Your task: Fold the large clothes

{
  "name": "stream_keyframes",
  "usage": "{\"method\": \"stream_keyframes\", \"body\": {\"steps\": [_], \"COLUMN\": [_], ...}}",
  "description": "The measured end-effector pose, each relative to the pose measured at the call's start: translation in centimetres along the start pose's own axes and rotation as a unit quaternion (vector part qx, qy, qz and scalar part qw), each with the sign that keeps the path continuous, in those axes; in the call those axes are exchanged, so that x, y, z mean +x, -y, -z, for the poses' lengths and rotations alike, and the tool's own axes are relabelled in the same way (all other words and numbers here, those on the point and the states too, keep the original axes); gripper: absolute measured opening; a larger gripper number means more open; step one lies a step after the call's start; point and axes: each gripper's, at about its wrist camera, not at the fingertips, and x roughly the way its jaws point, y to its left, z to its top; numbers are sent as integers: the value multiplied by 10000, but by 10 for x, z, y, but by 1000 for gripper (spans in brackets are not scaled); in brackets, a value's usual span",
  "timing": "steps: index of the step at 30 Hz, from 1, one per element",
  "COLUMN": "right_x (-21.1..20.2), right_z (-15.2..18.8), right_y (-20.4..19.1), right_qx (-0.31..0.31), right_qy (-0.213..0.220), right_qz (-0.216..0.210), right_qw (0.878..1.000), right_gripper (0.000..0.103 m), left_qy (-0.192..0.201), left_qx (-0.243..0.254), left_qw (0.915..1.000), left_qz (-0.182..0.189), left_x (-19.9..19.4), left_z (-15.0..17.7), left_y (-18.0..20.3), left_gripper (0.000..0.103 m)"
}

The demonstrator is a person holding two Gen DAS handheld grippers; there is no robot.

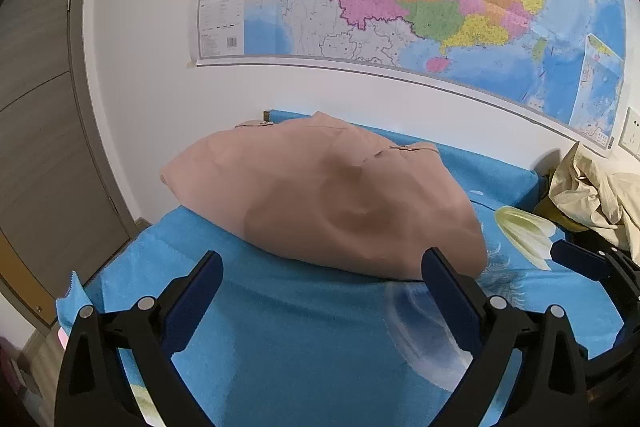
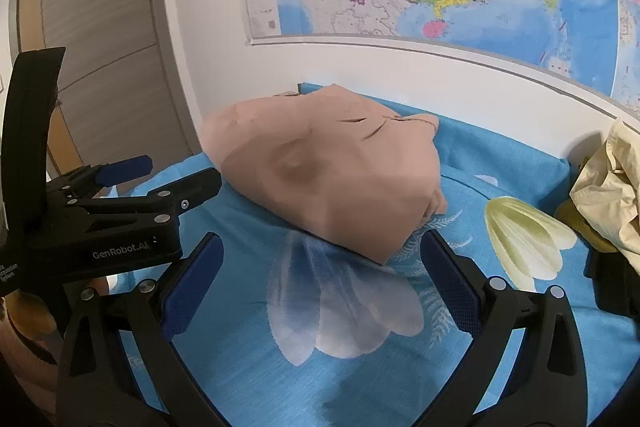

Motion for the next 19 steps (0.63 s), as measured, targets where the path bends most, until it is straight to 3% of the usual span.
{"method": "stream_keyframes", "body": {"steps": [12, 19], "right_x": [-4, -7], "right_z": [3, 9], "right_y": [-1, -2], "right_qx": [26, 55], "right_qy": [28, 2], "right_qz": [-10, -20], "right_qw": [10000, 10000], "right_gripper": [97, 97], "left_qy": [154, 140], "left_qx": [224, 108], "left_qw": [9996, 9998], "left_qz": [-81, -80], "left_x": [-12, -14], "left_z": [4, 5], "left_y": [9, 11], "left_gripper": [96, 96]}}
